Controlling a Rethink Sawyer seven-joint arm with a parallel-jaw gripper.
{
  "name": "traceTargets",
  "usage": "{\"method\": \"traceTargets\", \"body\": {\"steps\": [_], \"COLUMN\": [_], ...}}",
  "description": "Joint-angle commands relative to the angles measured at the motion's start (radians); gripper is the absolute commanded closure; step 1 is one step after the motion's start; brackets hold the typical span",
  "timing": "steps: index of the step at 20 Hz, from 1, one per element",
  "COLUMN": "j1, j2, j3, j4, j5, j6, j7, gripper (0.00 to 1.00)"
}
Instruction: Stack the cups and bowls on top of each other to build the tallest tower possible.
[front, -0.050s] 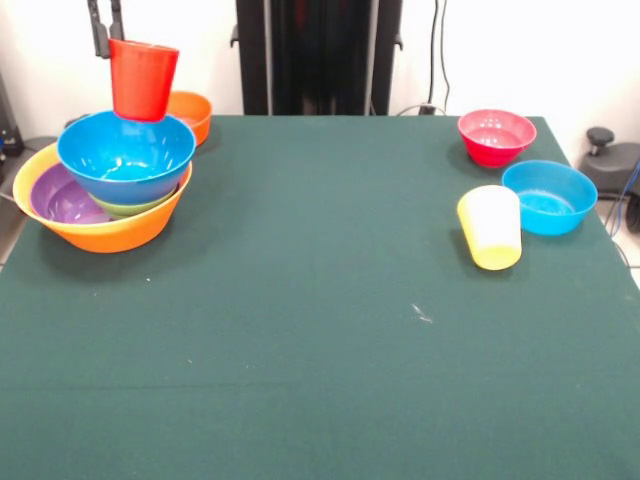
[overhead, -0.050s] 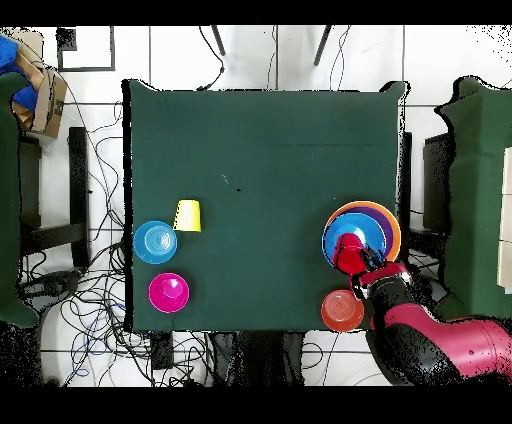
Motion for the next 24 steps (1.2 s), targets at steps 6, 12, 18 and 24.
{"method": "traceTargets", "body": {"steps": [6,12,18,24], "j1": [0.060,0.234,0.319,0.287], "j2": [0.147,0.123,0.138,0.169], "j3": [-0.096,-0.248,-0.367,-0.353], "j4": [-0.018,-0.064,-0.097,-0.099], "j5": [-0.085,-0.167,-0.203,-0.175], "j6": [0.020,-0.075,-0.167,-0.162], "j7": [-0.025,0.122,0.149,0.075], "gripper": [1.00,1.00,1.00,1.00]}}
